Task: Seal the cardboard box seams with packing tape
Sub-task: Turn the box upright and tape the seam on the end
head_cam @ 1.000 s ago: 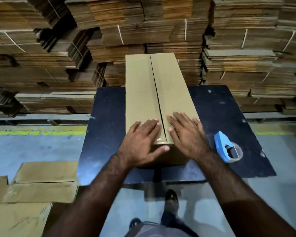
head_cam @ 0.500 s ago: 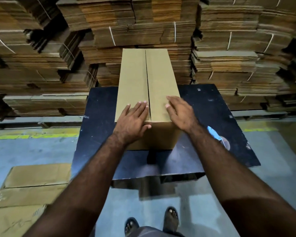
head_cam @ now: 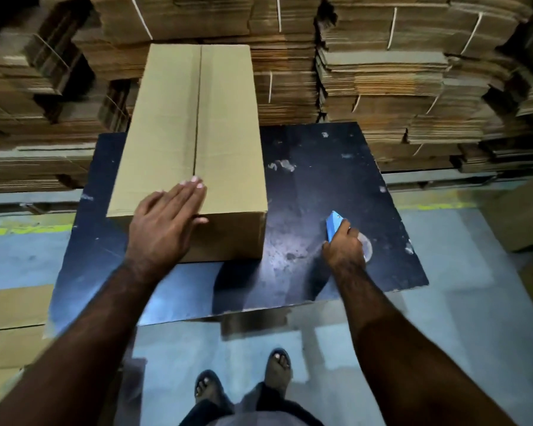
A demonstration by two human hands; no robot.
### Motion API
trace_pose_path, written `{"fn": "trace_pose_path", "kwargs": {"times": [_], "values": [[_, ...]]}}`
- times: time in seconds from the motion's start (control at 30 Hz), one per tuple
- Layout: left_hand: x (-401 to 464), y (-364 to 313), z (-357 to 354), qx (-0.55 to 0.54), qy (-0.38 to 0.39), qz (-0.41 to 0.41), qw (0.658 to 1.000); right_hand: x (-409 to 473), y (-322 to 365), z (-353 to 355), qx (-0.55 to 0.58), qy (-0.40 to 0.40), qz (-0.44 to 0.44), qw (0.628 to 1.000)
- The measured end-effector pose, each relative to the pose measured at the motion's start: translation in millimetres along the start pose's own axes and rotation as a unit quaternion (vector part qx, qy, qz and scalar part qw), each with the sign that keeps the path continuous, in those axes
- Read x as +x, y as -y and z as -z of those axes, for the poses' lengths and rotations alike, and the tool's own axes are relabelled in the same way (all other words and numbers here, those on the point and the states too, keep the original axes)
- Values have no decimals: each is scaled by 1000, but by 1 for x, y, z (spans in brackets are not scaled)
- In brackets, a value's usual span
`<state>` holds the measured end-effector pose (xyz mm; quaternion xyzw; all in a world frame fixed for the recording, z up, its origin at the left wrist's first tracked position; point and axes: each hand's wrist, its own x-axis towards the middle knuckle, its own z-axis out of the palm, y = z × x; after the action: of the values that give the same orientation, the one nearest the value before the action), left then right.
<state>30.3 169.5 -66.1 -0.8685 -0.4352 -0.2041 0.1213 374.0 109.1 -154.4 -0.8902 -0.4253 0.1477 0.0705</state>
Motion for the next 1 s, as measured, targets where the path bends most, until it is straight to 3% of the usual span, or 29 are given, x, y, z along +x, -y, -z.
{"fn": "trace_pose_path", "kwargs": {"times": [0.17, 0.2, 0.33, 0.43, 0.53, 0.63, 0.73, 0.87, 0.93, 1.0], "values": [[4, -2, 4, 10, 19, 4, 1000, 22, -7, -9, -29, 39, -65, 997], [4, -2, 5, 10, 21, 6, 1000, 23, -8, -12, -11, 58, -85, 995], [4, -6, 10, 16, 36, 14, 999, 24, -12, -10, 146, 8, -169, 975], [4, -6, 13, 22, 57, 21, 998, 21, -16, 14, 246, 71, -74, 964], [4, -8, 17, 1, 82, 34, 996, 7, 1, 64, 523, 136, -18, 842], [6, -13, 28, -24, 84, 58, 995, -18, 31, 122, 652, 168, 99, 733], [20, -23, 51, -129, 24, 112, 985, -54, 70, 173, 681, 159, 187, 690], [49, -36, 106, -315, -105, 200, 922, -99, 120, 191, 619, 152, 240, 732], [56, -37, 130, -405, -91, 283, 865, -119, 140, 186, 587, 168, 245, 753], [58, -32, 144, -492, -38, 347, 798, -140, 157, 177, 579, 204, 246, 750]]}}
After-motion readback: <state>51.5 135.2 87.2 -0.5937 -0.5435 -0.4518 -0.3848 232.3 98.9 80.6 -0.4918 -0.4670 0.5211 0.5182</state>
